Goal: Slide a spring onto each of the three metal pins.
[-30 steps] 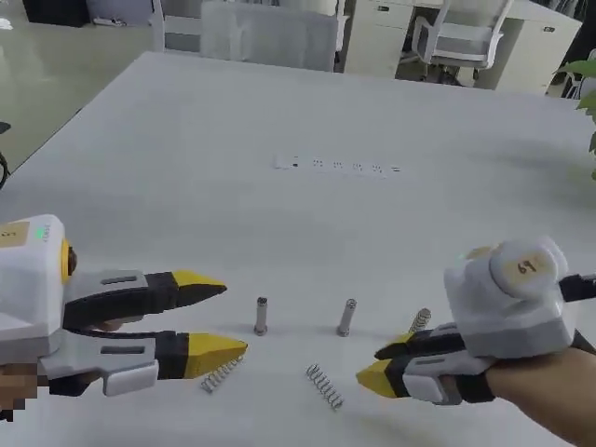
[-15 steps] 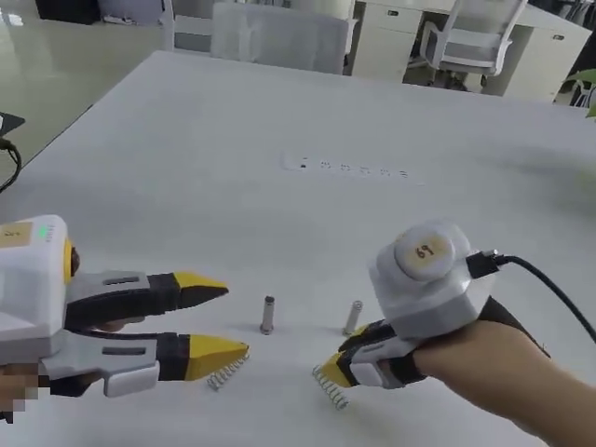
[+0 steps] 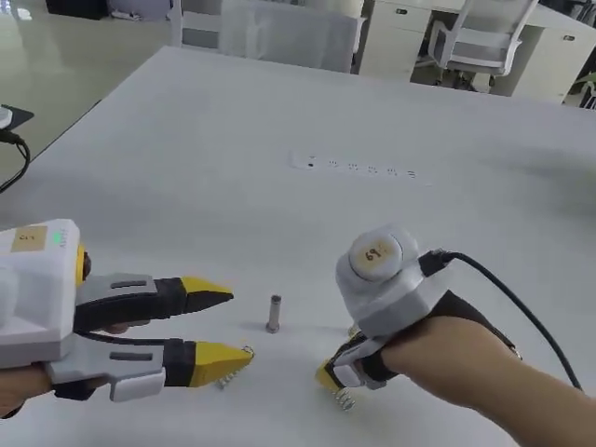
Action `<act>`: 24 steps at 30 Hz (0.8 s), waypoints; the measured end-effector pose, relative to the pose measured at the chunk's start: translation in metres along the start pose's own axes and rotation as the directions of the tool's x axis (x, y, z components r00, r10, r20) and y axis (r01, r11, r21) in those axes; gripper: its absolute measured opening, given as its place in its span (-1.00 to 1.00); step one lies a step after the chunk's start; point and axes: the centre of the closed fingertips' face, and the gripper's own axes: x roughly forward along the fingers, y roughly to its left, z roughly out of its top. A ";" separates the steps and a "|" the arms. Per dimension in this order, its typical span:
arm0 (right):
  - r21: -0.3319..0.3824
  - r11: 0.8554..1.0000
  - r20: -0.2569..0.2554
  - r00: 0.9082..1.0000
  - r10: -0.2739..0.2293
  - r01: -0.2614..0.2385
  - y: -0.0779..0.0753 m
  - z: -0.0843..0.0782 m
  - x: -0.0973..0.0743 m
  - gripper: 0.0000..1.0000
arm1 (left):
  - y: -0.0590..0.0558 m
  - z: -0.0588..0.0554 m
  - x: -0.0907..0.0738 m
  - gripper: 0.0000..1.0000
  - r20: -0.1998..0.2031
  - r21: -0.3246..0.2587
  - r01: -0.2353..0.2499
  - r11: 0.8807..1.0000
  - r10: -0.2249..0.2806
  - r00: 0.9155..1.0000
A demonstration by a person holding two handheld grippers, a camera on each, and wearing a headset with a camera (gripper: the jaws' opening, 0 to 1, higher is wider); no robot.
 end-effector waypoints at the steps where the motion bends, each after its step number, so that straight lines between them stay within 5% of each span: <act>1: 0.002 1.000 -0.004 1.000 -0.001 0.001 -0.001 0.000 0.001 -0.69 | 0.000 -0.001 0.000 -0.29 -0.004 0.002 -0.001 1.000 0.001 1.000; 24: 0.000 1.000 -0.069 0.998 -0.008 0.008 0.000 -0.003 0.007 -0.74 | 0.011 -0.018 -0.008 0.11 -0.052 -0.010 -0.054 0.998 0.054 0.997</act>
